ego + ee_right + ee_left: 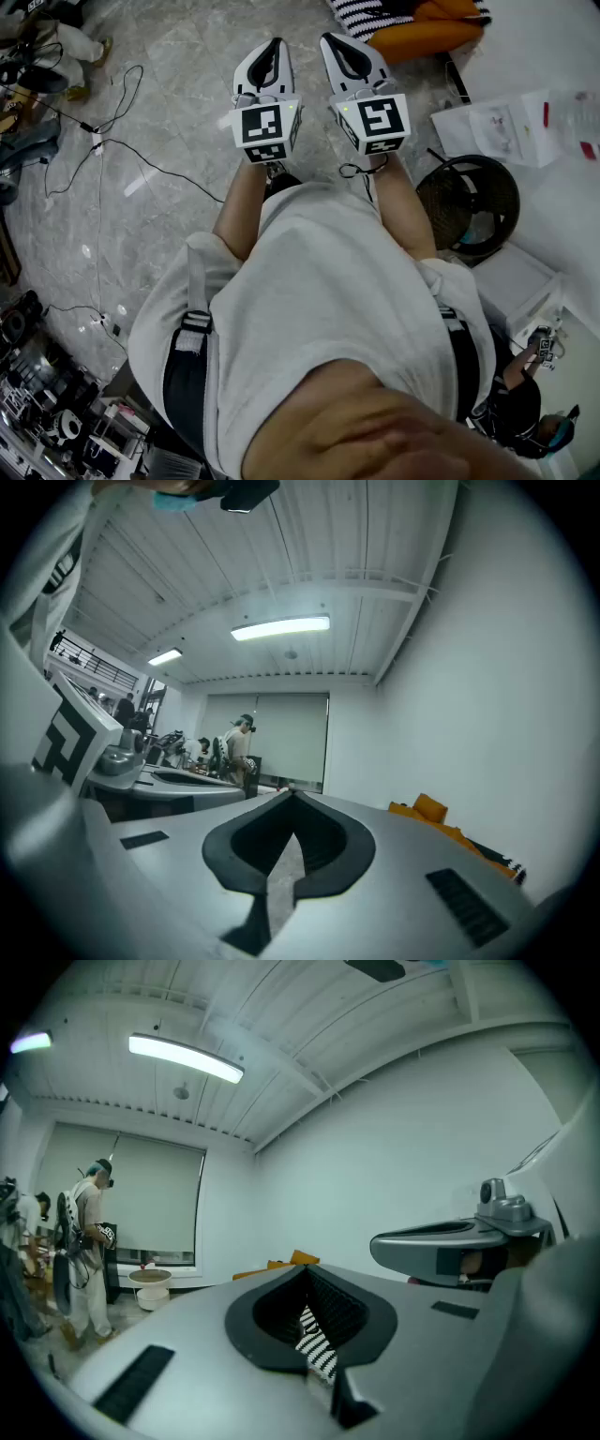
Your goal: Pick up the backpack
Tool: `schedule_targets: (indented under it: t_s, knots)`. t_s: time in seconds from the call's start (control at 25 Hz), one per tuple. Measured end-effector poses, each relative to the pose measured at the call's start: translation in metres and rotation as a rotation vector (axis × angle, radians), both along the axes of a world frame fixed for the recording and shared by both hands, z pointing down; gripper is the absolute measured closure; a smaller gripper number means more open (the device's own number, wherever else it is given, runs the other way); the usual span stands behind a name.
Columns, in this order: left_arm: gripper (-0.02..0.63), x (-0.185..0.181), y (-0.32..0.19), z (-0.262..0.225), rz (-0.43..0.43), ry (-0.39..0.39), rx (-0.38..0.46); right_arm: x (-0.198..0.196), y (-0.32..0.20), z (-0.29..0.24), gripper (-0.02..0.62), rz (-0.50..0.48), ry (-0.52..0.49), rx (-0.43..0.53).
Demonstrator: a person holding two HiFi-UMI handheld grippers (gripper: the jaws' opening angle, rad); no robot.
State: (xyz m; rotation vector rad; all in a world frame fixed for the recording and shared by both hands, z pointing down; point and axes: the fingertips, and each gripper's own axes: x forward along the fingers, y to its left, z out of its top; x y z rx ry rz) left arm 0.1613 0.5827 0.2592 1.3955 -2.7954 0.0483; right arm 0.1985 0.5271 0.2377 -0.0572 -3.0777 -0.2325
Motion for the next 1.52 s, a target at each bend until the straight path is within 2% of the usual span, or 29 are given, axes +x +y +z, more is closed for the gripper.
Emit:
schedule_targets:
  t_s: [0.36, 0.84, 1.2, 1.52]
  knots:
    - [0.594, -0.029, 0.001, 0.006, 0.05, 0.021, -0.006, -0.036, 0.01, 0.004, 0.557, 0.021, -0.011, -0.006]
    - [0.594, -0.101, 0.028, 0.035, 0.056, 0.067, -0.046, -0.109, 0.043, 0.029, 0.557, 0.005, 0.019, -0.006]
    - [0.594, -0.149, 0.018, 0.056, 0.112, 0.079, -0.071, -0.151, 0.033, 0.043, 0.557, 0.062, 0.017, -0.041]
    - [0.594, -0.18, 0.008, 0.074, 0.092, 0.144, -0.077, -0.168, -0.001, 0.062, 0.557, 0.113, 0.042, -0.076]
